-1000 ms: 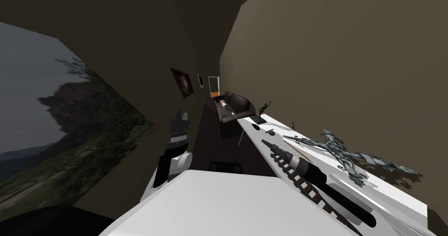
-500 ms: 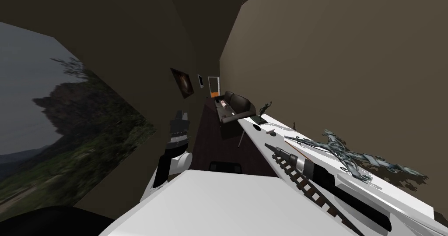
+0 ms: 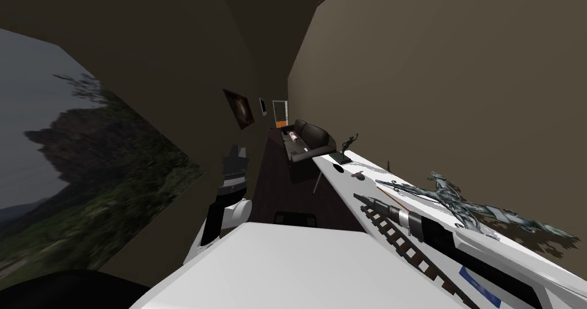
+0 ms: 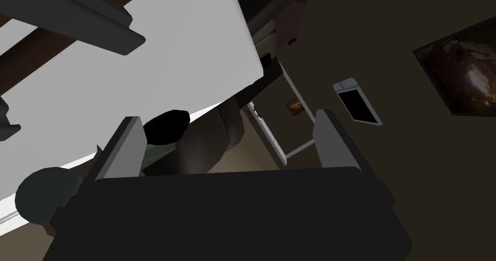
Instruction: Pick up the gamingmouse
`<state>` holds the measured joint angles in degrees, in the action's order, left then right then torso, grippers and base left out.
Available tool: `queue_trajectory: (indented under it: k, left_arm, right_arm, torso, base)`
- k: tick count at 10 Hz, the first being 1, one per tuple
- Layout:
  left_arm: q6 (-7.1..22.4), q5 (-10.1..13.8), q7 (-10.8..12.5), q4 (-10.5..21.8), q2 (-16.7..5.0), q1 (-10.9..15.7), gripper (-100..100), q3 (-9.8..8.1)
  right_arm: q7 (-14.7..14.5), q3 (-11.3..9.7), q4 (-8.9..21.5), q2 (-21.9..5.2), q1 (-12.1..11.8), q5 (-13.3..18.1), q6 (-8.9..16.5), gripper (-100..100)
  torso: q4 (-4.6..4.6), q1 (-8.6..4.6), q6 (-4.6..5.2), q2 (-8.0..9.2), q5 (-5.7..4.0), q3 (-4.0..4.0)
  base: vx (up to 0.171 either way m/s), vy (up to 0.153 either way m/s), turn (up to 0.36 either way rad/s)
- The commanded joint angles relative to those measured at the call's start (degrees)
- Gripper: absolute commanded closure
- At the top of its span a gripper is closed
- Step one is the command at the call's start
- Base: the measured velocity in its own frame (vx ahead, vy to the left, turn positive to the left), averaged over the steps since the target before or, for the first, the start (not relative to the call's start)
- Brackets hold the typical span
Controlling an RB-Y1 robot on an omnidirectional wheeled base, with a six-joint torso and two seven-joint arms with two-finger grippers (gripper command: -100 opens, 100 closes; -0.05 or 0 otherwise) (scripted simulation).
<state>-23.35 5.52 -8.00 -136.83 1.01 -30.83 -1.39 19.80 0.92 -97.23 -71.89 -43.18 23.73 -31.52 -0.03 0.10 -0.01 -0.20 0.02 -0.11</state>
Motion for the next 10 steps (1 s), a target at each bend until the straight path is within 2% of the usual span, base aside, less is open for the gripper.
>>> queue_trajectory:
  k: [1, 2, 3, 5, 6, 7, 8, 10]
  left_arm:
    - [0.0, 0.0, 0.0, 0.0, 0.0, 0.0, 0, 0.0]
    - [0.0, 0.0, 0.0, 0.0, 0.0, 0.0, 0, 0.0]
    - [0.0, 0.0, 0.0, 0.0, 0.0, 0.0, 0, 0.0]
    - [0.0, 0.0, 0.0, 0.0, 0.0, 0.0, 0, 0.0]
    - [0.0, 0.0, 0.0, 0.0, 0.0, 0.0, 0, 0.0]
    - [0.0, 0.0, 0.0, 0.0, 0.0, 0.0, 0, 0.0]
    - [0.0, 0.0, 0.0, 0.0, 0.0, 0.0, 0, 0.0]
    - [0.0, 0.0, 0.0, 0.0, 0.0, 0.0, 0, 0.0]
  right_arm:
    - [-0.4, -0.9, 1.0, -1.8, 0.1, 0.1, 0.6, -100]
    - [-1.0, -1.7, 2.4, -4.0, -0.7, -0.1, 1.6, -100]
    - [-1.0, -1.7, 2.4, -4.7, -0.7, -0.1, 1.6, -100]
    - [-2.5, -3.7, 4.9, -8.7, -2.3, -0.8, 3.7, -100]
    - [-2.5, -3.7, 4.9, -10.0, -2.3, -0.8, 3.7, -100]
    - [-3.2, -4.8, 6.1, -11.8, -3.0, -1.3, 4.7, -100]
    - [-3.2, -4.8, 6.1, -12.4, -3.0, -1.3, 4.7, -100]
    - [-4.8, -7.2, 8.1, -16.0, -4.5, -2.3, 6.8, -100]
  torso:
    - [0.0, 0.0, 0.0, 0.0, 0.0, 0.0]
    - [0.0, -0.01, -0.01, 0.01, -0.01, 0.0]
    - [-0.01, 0.03, -0.01, -0.05, 0.0, -0.03]
    - [-0.01, 0.05, 0.0, -0.03, 0.01, -0.02]
    - [-0.03, 0.11, 0.0, -0.16, 0.01, -0.09]
    - [-0.04, 0.08, -0.02, -0.17, 0.01, -0.11]
    - [-0.05, 0.08, -0.02, -0.2, 0.01, -0.12]
    - [-0.05, 0.09, -0.02, -0.2, 0.01, -0.12]
  base:
    - [0.043, 0.02, -0.002]
    - [0.056, 0.038, 0.002]
    - [0.048, 0.034, 0.002]
    - [0.076, 0.047, 0.007]
    - [0.091, 0.044, -0.001]
    - [0.092, 0.045, 0.019]
    - [0.08, 0.033, 0.006]
    - [0.116, 0.056, 0.03]
